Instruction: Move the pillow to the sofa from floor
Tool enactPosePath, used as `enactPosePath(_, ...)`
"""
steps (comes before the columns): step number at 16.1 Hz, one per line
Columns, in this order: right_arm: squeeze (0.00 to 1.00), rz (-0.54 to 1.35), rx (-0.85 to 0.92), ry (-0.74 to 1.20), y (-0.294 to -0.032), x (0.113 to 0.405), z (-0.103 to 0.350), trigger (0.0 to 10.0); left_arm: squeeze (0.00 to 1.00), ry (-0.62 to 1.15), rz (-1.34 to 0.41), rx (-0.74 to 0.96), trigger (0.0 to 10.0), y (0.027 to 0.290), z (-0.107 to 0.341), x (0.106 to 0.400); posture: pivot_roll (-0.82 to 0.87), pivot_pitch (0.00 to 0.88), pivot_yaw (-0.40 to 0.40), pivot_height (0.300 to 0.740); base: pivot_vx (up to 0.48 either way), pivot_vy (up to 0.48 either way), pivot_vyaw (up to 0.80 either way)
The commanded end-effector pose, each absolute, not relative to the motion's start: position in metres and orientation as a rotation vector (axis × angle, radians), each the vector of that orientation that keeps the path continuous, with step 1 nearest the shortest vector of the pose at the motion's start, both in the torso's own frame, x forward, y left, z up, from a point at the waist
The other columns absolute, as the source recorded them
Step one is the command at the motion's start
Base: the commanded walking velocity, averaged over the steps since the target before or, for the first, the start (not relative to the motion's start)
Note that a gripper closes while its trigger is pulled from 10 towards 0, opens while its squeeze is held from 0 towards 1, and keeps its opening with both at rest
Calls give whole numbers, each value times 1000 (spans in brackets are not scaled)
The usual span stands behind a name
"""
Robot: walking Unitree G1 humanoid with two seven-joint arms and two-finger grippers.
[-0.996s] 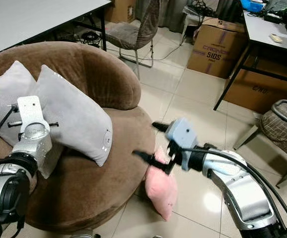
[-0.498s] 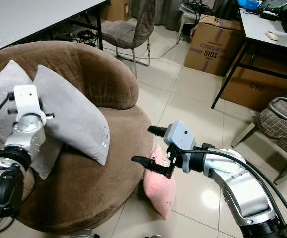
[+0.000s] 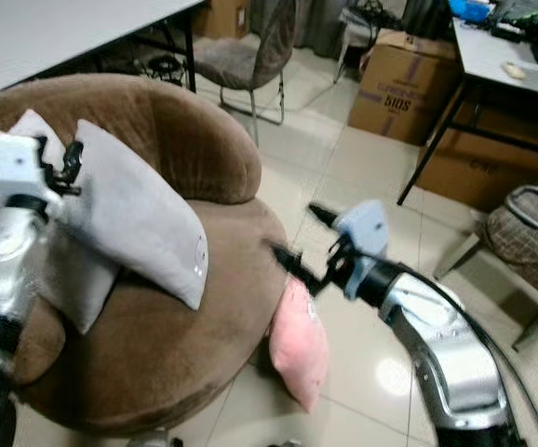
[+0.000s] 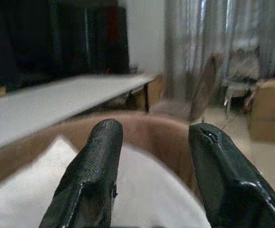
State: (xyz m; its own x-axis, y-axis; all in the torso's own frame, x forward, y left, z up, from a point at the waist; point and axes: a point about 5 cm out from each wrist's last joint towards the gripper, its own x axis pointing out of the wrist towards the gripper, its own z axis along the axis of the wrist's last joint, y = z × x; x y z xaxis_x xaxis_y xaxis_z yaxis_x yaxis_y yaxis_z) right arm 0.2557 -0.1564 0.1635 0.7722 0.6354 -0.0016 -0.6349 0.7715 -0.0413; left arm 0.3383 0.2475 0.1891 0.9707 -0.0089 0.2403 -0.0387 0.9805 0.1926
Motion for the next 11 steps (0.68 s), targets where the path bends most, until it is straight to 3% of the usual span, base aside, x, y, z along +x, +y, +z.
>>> enactPosePath(1, 0, 533, -16, -28, -166, 258, 166, 10000, 1000, -316, -72, 211, 10000, 230, 216, 329, 57, 0, -73, 740, 0, 0, 0)
enactPosePath(3, 0, 424, 21, -34, -167, 258, 165, 10000, 1000, -308, -118, 197, 10000, 217, 218, 316, 57, 0, -67, 740, 0, 0, 0)
enactPosePath(4, 0, 270, 6, -27, -171, 253, 163, 10000, 1000, -272, -185, 179, 10000, 197, 202, 295, 55, 0, -63, 740, 0, 0, 0)
enactPosePath(6, 0, 125, -40, 74, -179, 247, 149, 10000, 980, -166, -181, 134, 10000, 189, 173, 270, 49, 0, -57, 740, 0, 0, -647)
enactPosePath(7, 0, 88, -27, 85, -182, 244, 147, 10000, 369, -119, -177, 152, 10000, 185, 161, 260, 49, 0, -57, 740, 0, 0, -788)
enactPosePath(8, 0, 49, -33, 100, -185, 241, 145, 10000, 0, -86, -165, 165, 10000, 183, 155, 253, 50, 0, -55, 740, 0, 0, -788)
enactPosePath(11, 0, -14, -59, 97, -183, 239, 145, 10000, 0, -20, -93, 200, 10000, 181, 139, 243, 39, 0, -36, 740, 0, 0, -796)
